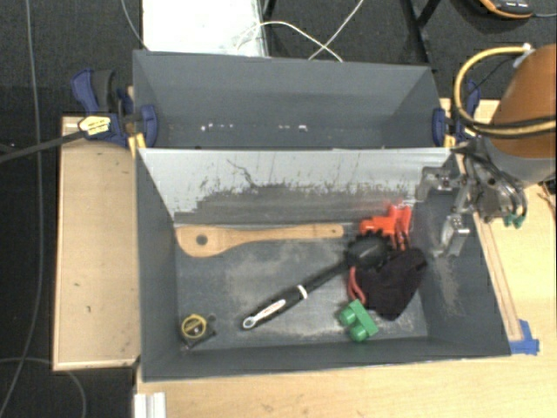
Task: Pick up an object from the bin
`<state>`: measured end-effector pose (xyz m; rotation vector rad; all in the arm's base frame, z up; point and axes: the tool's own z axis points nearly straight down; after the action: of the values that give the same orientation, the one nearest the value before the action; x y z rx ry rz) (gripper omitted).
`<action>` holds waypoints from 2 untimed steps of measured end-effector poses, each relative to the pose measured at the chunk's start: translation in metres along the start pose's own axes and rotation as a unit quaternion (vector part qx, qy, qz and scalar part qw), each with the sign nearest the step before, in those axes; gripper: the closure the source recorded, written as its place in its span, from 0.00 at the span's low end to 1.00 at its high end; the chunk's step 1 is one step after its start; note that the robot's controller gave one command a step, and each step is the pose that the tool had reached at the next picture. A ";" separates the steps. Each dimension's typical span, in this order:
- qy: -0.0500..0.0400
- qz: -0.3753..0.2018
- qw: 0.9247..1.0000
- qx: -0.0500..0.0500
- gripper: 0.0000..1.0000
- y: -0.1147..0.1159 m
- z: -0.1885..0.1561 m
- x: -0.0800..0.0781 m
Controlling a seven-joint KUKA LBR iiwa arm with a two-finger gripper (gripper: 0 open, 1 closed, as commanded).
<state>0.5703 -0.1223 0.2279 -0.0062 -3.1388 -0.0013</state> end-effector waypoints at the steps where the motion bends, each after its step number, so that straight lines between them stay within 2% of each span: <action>1: -0.003 -0.003 1.000 0.001 0.00 0.001 -0.004 -0.002; 2: -0.004 -0.306 0.952 0.002 0.00 0.005 0.060 0.010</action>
Offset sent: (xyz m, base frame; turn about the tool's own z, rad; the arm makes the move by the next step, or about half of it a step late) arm -0.0129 0.0049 -0.0679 -0.6891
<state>0.5598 -0.1174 0.1679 0.9586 -2.9974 0.0028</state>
